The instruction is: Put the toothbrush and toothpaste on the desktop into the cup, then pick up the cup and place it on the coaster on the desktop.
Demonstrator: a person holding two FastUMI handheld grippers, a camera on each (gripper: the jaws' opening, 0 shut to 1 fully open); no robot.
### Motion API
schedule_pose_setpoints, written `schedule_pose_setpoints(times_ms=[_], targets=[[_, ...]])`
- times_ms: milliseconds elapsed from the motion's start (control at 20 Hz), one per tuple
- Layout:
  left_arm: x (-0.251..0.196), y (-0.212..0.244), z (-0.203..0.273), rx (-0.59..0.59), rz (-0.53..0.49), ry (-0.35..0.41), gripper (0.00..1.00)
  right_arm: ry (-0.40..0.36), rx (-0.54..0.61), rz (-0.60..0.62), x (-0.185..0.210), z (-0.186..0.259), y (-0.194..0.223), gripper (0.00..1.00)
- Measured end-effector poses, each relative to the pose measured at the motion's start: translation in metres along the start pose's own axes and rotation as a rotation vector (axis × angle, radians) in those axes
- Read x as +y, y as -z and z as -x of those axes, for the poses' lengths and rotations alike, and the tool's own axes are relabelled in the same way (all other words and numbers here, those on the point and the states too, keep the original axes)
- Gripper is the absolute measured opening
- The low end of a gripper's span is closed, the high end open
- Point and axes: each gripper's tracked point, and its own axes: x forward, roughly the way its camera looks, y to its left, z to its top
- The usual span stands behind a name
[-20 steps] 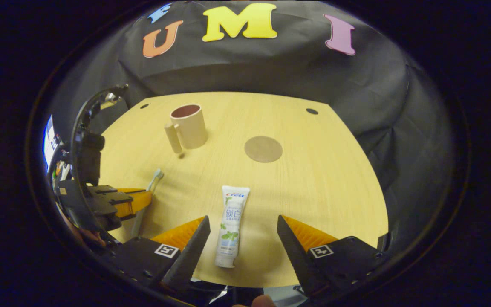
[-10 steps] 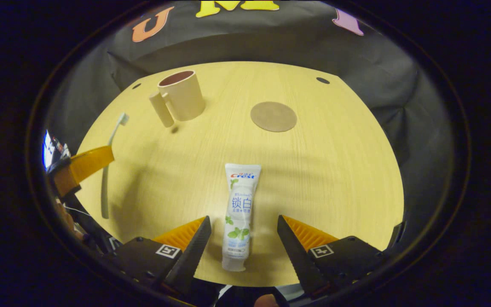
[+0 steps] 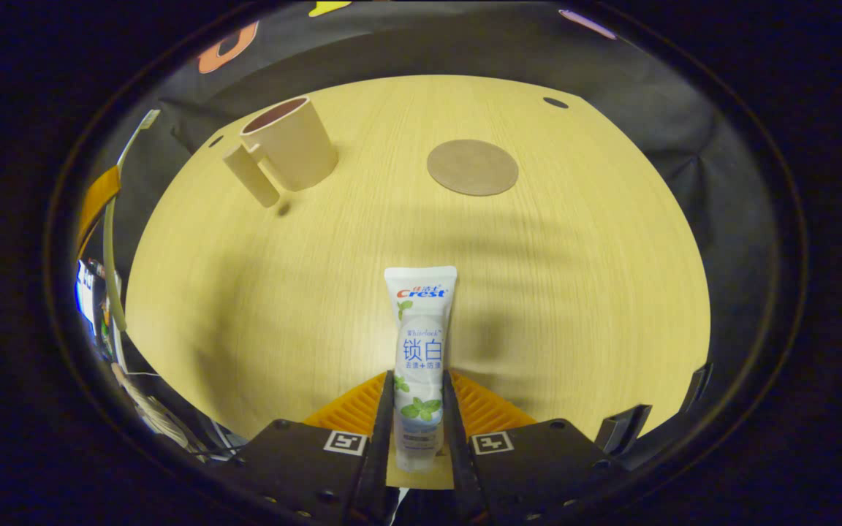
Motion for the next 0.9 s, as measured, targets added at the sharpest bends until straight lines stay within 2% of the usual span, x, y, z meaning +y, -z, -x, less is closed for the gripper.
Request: schedule_pose_setpoints(times_ms=[100,150,200,250,450,550,600,700,850,900], targets=[[0.002,-0.014,-0.007,-0.03,0.018,0.003,0.05,-0.007,0.004,0.013,-0.001,-0.001,-0.001,0.32],[0.001,-0.021,-0.013,-0.048,0.036,0.01,0.05,-0.01,0.001,0.026,-0.003,0.0,-0.002,0.26],[0.002,-0.03,-0.019,-0.069,0.049,0.014,0.05,-0.016,-0.006,0.028,-0.006,0.001,-0.002,0.25],[0.004,-0.04,-0.025,-0.094,0.051,0.015,0.05,-0.028,-0.006,0.028,-0.006,0.001,-0.003,0.15],[-0.002,-0.078,-0.055,-0.208,0.033,0.046,0.05,-0.088,-0.06,0.045,-0.005,0.013,-0.01,0.19],[-0.009,-0.091,-0.072,-0.244,0.03,0.069,0.05,-0.11,-0.108,0.058,-0.004,0.029,-0.016,0.15],[-0.013,-0.092,-0.082,-0.248,0.031,0.077,0.05,-0.112,-0.132,0.065,-0.006,0.038,-0.016,0.18],[-0.02,-0.092,-0.101,-0.255,0.034,0.098,0.05,-0.119,-0.17,0.075,-0.012,0.055,-0.018,0.15],[-0.024,-0.094,-0.123,-0.267,0.057,0.118,0.05,-0.144,-0.223,0.055,-0.019,0.081,-0.023,0.18],[-0.026,-0.092,-0.13,-0.264,0.064,0.12,0.05,-0.156,-0.237,0.045,-0.018,0.086,-0.026,0.15]])
